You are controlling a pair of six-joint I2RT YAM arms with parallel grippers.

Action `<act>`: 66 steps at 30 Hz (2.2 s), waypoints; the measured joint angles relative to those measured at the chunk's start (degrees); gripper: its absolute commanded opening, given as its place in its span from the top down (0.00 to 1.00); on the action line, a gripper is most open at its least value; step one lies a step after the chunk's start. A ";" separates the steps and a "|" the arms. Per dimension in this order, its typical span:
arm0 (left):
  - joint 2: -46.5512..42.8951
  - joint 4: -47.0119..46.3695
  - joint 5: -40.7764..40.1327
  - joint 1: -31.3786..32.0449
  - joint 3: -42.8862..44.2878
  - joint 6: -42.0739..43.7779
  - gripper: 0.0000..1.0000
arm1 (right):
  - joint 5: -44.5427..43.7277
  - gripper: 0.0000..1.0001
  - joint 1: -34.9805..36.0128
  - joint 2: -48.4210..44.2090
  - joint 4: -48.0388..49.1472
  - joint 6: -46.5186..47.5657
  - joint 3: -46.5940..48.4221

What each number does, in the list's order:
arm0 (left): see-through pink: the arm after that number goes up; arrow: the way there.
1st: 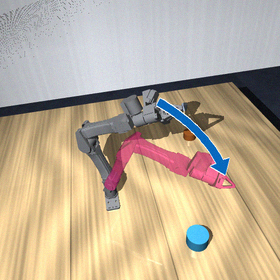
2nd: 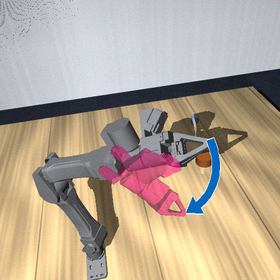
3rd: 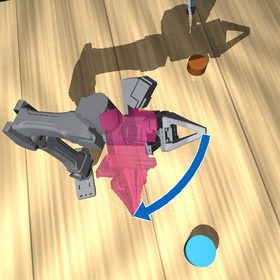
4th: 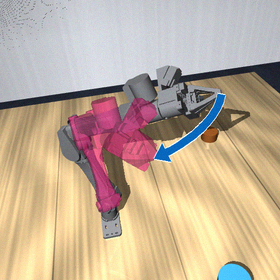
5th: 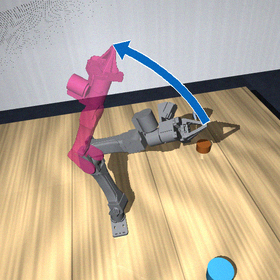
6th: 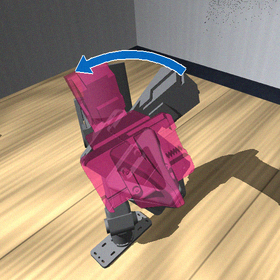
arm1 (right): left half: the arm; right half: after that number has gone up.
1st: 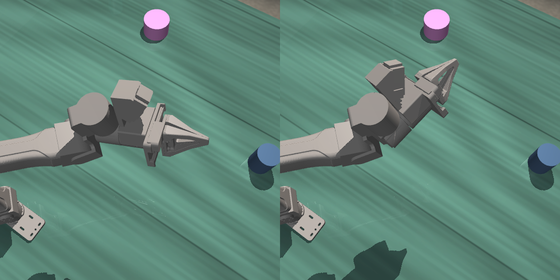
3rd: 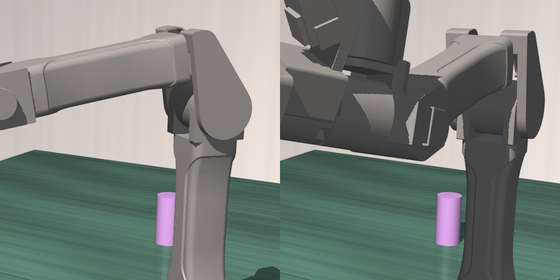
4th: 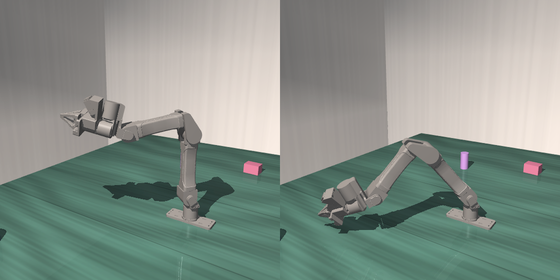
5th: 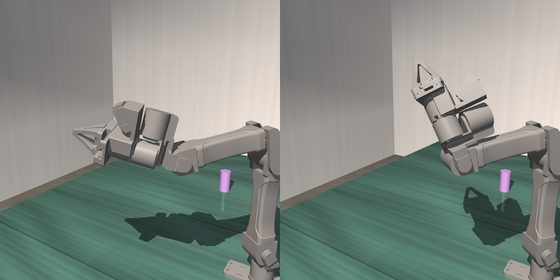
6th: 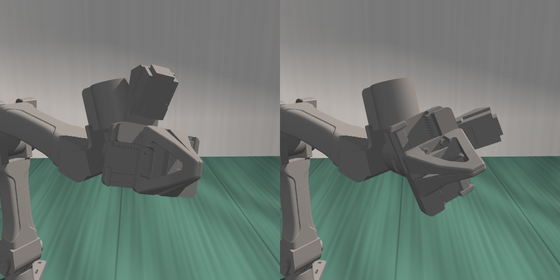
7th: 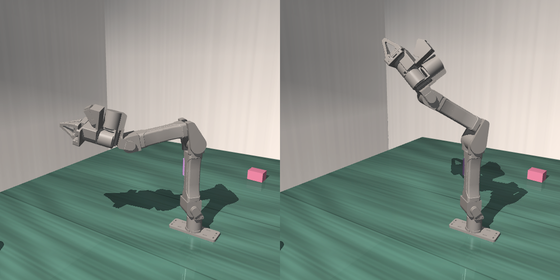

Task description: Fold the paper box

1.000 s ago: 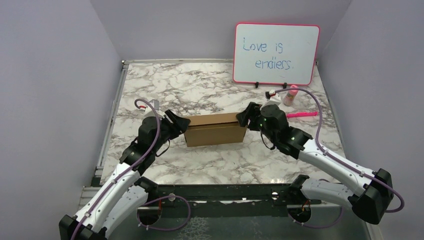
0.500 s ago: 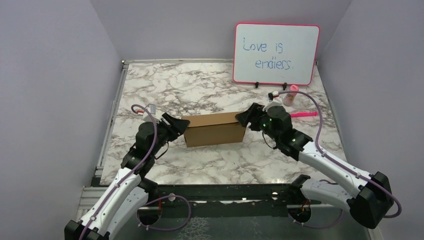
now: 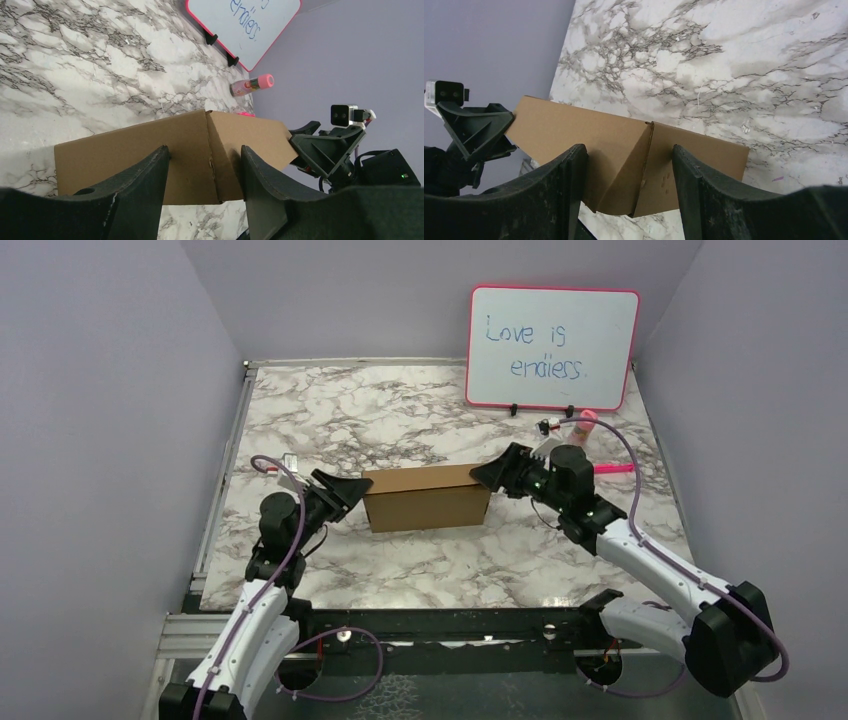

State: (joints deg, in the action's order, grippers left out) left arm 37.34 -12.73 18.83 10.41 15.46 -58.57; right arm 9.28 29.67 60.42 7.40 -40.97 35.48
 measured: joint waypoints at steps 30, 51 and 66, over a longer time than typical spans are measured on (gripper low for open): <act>2.78 2.45 5.49 -2.73 2.95 5.09 0.55 | 28.17 0.42 -12.55 4.85 0.31 3.65 0.61; 2.16 -6.43 4.96 -3.30 -2.73 -0.46 0.65 | 29.94 0.59 -13.55 8.96 21.33 4.13 -8.22; 14.10 -12.92 1.25 -4.26 1.84 2.78 0.80 | 29.94 0.81 -13.66 21.29 37.94 1.25 -5.68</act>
State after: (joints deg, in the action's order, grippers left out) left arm 51.44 -25.65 20.08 6.15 17.30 -55.79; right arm 39.22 16.01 81.71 45.34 -39.72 29.80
